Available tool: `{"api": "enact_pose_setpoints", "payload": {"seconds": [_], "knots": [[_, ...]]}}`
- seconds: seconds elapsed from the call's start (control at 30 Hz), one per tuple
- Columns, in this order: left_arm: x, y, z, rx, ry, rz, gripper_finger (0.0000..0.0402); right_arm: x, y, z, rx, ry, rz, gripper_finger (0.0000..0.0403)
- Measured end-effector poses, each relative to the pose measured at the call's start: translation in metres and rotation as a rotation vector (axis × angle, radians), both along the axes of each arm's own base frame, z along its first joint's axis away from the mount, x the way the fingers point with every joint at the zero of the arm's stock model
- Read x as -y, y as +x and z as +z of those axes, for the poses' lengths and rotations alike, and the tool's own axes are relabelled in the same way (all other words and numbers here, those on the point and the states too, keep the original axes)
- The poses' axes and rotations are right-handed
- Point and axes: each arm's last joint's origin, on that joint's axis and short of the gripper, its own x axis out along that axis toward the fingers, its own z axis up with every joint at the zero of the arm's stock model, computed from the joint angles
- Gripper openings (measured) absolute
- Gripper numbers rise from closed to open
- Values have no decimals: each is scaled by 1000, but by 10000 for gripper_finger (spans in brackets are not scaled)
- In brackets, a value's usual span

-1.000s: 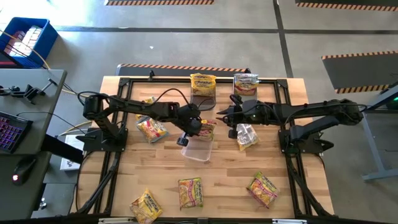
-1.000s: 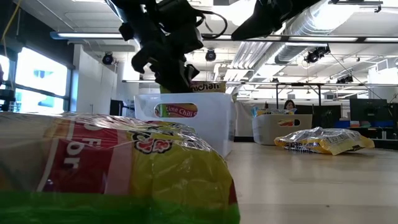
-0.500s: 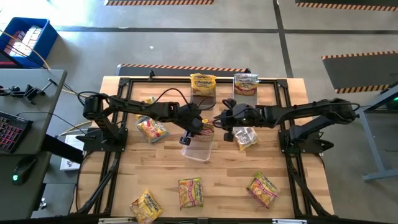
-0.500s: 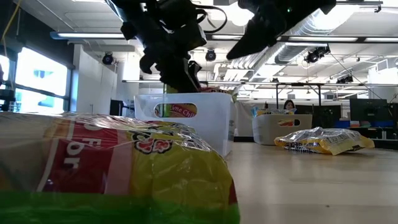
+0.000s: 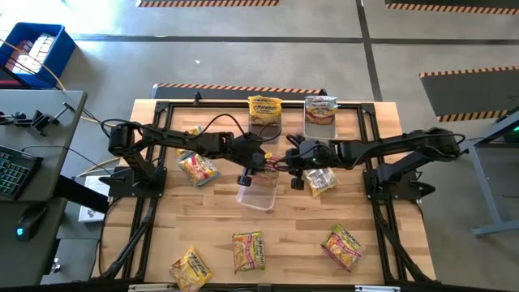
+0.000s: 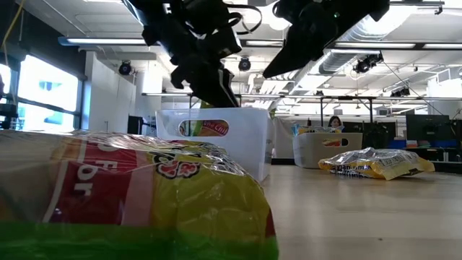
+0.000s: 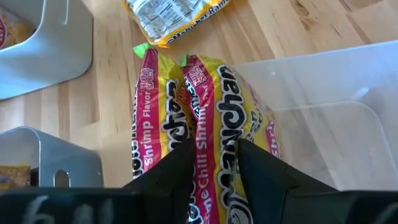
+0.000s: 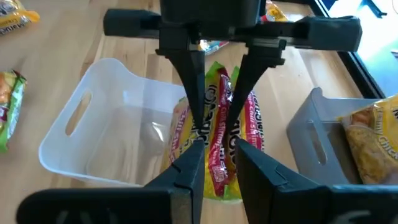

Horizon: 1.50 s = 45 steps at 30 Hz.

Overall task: Sort Maruchan noodles
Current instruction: Put the green noodle pack into the transparent bin, then adjust the transparent bin

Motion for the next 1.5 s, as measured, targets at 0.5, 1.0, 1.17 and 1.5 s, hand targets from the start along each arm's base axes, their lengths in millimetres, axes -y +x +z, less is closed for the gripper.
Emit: {"api": "enact_pose_setpoints", "payload": {"seconds": [0.5, 1.0, 1.17, 1.5], "knots": [[-4, -22, 45, 124, -67, 75, 115, -1, -1, -13, -101, 51, 10, 64], [9, -119, -26, 162, -404, 272, 3, 4, -31, -82, -93, 288, -100, 2], [18, -124, -46, 131, -481, 292, 2, 13, -35, -88, -30, 316, -177, 1], [40, -108, -62, 130, -532, 231, 0, 24, -35, -87, -12, 307, -230, 0]]}}
